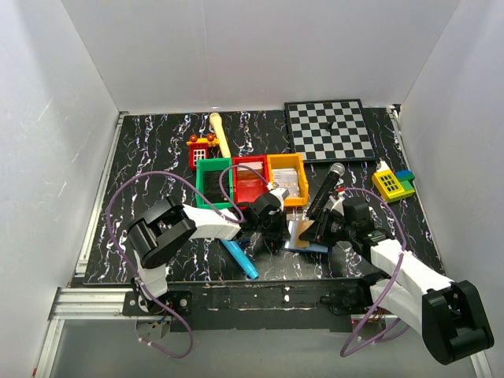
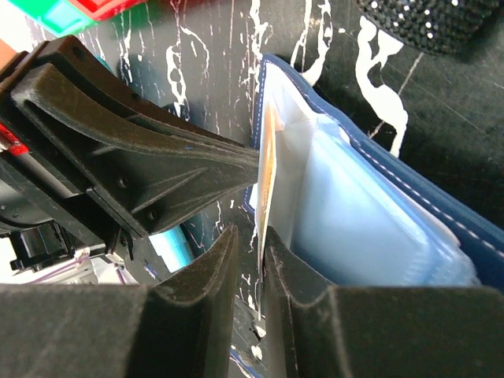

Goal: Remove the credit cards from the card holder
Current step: Remove the credit card from the card holder.

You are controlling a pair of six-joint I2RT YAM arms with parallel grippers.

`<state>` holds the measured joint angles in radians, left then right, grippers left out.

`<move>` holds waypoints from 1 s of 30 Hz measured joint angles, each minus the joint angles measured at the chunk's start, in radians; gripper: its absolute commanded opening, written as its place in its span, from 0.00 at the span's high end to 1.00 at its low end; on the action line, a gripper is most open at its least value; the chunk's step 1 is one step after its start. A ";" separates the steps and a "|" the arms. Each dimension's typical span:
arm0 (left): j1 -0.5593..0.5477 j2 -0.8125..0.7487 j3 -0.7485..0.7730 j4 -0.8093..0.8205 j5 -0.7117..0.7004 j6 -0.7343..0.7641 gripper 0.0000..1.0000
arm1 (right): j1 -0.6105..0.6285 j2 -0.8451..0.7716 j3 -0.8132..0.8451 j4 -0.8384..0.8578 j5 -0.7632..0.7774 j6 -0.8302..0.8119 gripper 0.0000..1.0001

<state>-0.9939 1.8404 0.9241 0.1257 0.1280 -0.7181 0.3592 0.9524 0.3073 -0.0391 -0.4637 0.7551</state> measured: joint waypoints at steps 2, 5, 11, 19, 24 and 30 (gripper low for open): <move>0.000 0.000 0.000 0.001 0.000 0.000 1.00 | 0.000 -0.002 0.002 -0.018 0.008 -0.002 0.76; 0.000 0.000 -0.002 0.003 0.001 0.000 1.00 | -0.002 -0.004 0.005 -0.031 0.016 -0.004 0.76; 0.000 -0.001 -0.007 0.011 0.001 -0.001 1.00 | -0.006 -0.011 0.008 -0.048 0.024 -0.008 0.78; 0.000 -0.002 -0.013 0.020 0.001 -0.003 1.00 | -0.013 -0.018 0.011 -0.071 0.035 -0.014 0.80; 0.000 -0.002 -0.013 0.021 0.001 -0.004 1.00 | -0.020 -0.026 0.011 -0.079 0.036 -0.023 0.81; 0.000 -0.003 -0.016 0.026 0.000 -0.005 1.00 | -0.030 -0.031 0.011 -0.092 0.035 -0.028 0.85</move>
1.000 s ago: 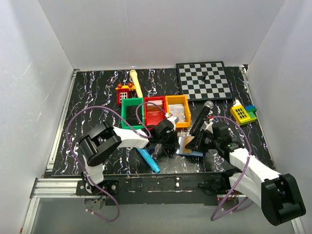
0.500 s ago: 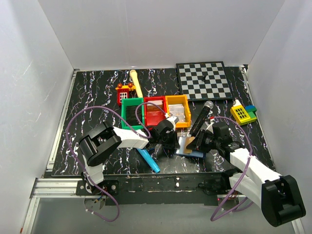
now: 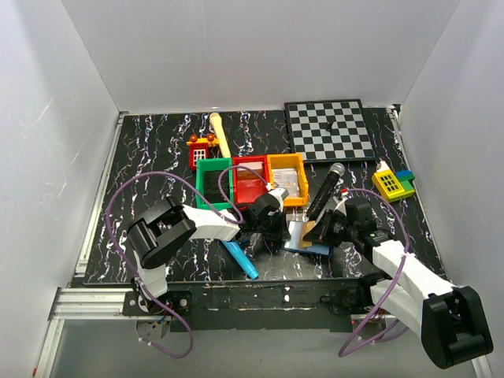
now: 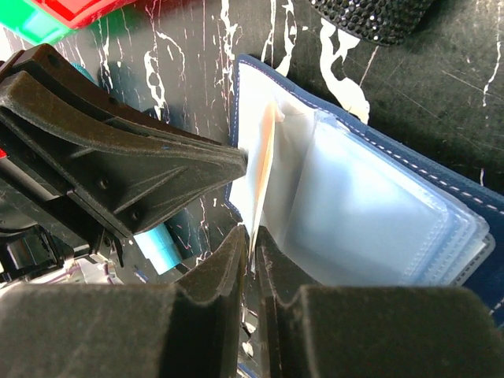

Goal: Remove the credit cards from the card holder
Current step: Remove the credit card from the card holder.

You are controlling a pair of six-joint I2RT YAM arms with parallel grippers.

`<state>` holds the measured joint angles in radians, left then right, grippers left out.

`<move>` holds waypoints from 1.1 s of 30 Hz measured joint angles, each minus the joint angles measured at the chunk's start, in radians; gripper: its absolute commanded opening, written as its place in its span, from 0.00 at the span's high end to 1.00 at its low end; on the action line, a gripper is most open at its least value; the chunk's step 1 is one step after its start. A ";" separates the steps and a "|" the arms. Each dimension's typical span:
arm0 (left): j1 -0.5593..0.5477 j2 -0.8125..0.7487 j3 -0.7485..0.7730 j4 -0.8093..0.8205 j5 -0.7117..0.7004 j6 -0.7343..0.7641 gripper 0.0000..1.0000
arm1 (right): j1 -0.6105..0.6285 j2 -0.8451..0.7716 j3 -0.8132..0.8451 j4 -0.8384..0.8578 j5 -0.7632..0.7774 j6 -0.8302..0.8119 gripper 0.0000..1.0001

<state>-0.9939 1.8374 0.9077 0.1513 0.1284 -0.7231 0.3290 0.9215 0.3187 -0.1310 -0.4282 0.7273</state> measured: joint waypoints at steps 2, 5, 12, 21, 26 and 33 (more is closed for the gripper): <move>0.000 -0.001 -0.001 0.001 0.000 0.000 1.00 | -0.002 -0.001 0.000 -0.002 0.000 -0.001 0.88; 0.000 -0.001 -0.003 0.004 0.000 0.000 1.00 | -0.004 -0.005 0.000 -0.008 0.000 -0.003 0.92; 0.000 -0.001 -0.004 0.005 -0.001 -0.002 1.00 | -0.009 -0.022 0.002 -0.037 0.004 -0.011 0.99; 0.000 -0.004 -0.012 0.016 -0.002 -0.003 1.00 | -0.018 -0.036 0.016 -0.074 0.008 -0.026 0.99; 0.000 -0.009 -0.017 0.015 -0.002 -0.003 1.00 | -0.034 -0.062 0.035 -0.133 0.015 -0.036 0.99; 0.000 -0.019 -0.026 0.010 -0.002 -0.003 1.00 | -0.052 -0.177 0.097 -0.244 0.036 -0.051 0.99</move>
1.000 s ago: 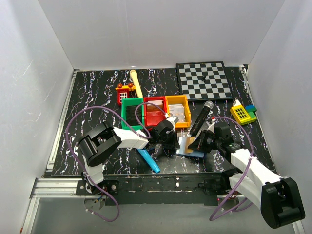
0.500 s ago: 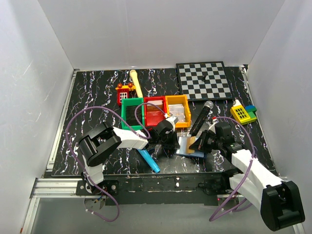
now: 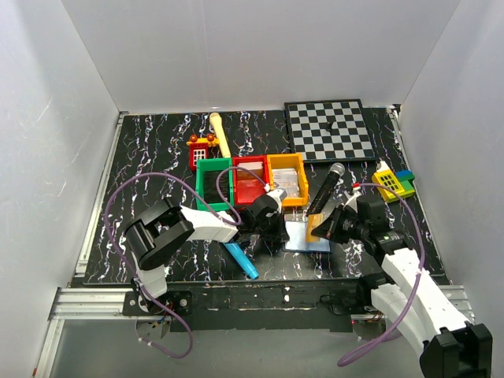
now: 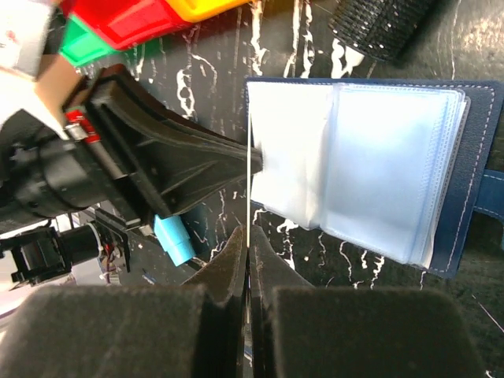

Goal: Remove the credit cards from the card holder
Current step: Remove the credit card from the card holder, then place the credit card in the storage box.

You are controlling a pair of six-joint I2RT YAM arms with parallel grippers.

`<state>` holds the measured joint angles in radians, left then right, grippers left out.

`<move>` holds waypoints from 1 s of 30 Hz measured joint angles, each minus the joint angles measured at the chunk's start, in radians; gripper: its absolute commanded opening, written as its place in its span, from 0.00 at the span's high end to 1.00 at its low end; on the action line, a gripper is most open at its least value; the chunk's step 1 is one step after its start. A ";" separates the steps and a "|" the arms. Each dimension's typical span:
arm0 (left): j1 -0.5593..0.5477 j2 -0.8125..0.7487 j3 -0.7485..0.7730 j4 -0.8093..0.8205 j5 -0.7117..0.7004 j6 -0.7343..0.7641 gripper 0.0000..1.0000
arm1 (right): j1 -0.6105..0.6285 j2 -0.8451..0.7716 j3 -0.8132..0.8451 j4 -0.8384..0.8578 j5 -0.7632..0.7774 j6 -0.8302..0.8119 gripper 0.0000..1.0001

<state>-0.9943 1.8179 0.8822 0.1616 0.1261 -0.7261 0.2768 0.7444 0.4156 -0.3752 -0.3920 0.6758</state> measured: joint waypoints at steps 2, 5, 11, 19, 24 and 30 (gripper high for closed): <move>-0.001 -0.007 -0.005 -0.004 -0.002 0.002 0.93 | 0.000 -0.030 0.031 -0.036 0.002 -0.008 0.99; -0.003 -0.031 -0.016 -0.031 -0.006 0.016 0.65 | 0.000 -0.059 0.076 -0.082 0.006 -0.034 0.99; -0.004 -0.175 -0.021 -0.165 -0.025 0.054 0.40 | 0.007 -0.092 0.167 -0.161 0.024 -0.105 0.99; -0.004 -0.526 0.028 -0.298 -0.140 0.079 0.12 | 0.060 -0.072 0.284 -0.234 -0.010 -0.203 0.99; 0.021 -0.875 -0.179 -0.192 -0.153 0.079 0.05 | 0.280 0.021 0.411 -0.251 -0.101 -0.303 0.99; 0.113 -1.107 -0.271 -0.121 0.053 0.103 0.09 | 0.573 0.098 0.465 -0.211 -0.258 -0.365 0.99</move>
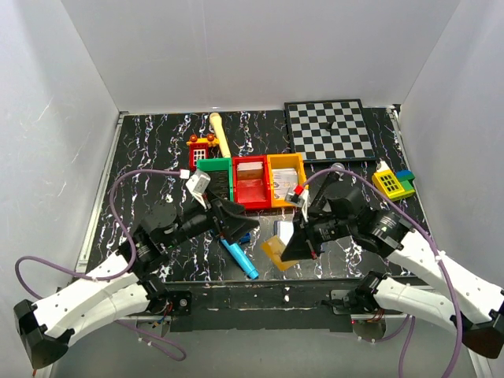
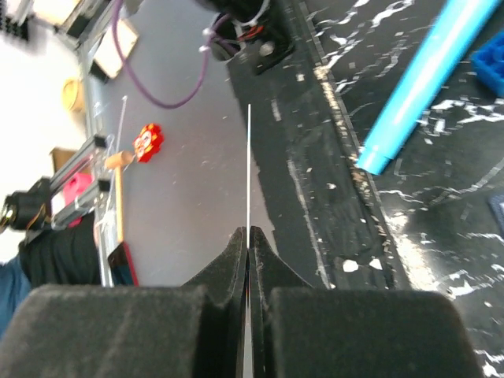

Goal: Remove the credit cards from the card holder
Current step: Place the credit card in the storage box.

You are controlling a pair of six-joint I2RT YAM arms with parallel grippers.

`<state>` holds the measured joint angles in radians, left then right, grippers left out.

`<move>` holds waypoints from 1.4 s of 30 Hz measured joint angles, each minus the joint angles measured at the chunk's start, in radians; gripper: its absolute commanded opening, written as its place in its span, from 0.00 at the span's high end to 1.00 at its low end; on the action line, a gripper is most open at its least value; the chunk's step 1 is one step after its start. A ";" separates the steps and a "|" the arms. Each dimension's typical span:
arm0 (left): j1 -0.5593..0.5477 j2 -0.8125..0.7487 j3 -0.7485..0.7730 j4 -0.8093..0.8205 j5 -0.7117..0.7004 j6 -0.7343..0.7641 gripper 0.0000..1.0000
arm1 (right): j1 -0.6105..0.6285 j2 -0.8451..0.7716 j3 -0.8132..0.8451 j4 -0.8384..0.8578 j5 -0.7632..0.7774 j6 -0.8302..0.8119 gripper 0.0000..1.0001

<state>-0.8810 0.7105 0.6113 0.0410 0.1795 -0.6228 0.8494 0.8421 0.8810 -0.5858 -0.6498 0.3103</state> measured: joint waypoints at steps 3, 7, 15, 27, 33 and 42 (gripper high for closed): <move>0.001 -0.032 -0.002 0.036 0.141 0.023 0.12 | 0.051 0.042 0.010 0.021 -0.048 -0.005 0.99; 0.001 -0.033 -0.024 0.077 0.306 0.035 0.21 | 0.098 0.115 0.064 0.020 -0.077 -0.031 0.99; 0.001 0.053 -0.029 0.068 0.471 0.058 0.45 | 0.121 0.151 0.121 0.019 -0.097 -0.057 0.99; 0.001 0.066 -0.029 0.080 0.576 0.072 1.00 | 0.128 0.191 0.149 0.006 -0.097 -0.079 0.67; 0.002 0.022 -0.082 0.104 0.545 0.073 1.00 | 0.128 0.140 0.145 0.072 0.028 -0.032 0.48; 0.012 -0.150 -0.264 0.209 0.388 0.011 1.00 | 0.102 0.021 0.143 0.218 0.209 -0.008 0.43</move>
<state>-0.8692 0.5610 0.3473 0.2501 0.5671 -0.6113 0.9512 0.8631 1.0241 -0.3676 -0.4404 0.3027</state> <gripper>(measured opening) 0.014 0.549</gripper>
